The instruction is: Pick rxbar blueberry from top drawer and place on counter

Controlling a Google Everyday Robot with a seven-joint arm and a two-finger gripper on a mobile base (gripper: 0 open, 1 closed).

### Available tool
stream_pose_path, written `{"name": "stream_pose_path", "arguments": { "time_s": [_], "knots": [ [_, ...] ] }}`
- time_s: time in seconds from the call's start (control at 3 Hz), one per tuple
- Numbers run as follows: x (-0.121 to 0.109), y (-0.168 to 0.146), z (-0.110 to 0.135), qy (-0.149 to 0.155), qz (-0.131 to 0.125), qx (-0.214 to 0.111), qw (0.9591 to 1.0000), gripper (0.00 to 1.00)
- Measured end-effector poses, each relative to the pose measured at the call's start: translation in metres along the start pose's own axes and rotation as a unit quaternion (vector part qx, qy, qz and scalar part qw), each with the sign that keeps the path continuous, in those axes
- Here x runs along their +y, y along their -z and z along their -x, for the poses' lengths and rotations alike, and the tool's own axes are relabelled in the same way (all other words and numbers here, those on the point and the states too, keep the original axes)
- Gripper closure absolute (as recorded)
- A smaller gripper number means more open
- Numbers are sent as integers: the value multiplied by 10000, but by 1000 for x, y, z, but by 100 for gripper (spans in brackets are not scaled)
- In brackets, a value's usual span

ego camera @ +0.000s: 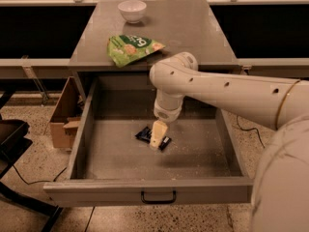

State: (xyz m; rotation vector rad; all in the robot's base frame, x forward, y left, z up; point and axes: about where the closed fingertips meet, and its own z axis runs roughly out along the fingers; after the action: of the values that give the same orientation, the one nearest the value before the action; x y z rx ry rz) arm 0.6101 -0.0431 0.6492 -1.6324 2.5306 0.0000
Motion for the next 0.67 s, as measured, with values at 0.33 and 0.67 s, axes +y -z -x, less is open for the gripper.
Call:
{"name": "stream_pose_path", "arguments": {
  "time_s": [0.33, 0.67],
  "knots": [
    [7, -22, 20, 58, 128, 91, 9999, 0],
    [16, -35, 27, 76, 236, 181, 9995, 0]
  ]
}}
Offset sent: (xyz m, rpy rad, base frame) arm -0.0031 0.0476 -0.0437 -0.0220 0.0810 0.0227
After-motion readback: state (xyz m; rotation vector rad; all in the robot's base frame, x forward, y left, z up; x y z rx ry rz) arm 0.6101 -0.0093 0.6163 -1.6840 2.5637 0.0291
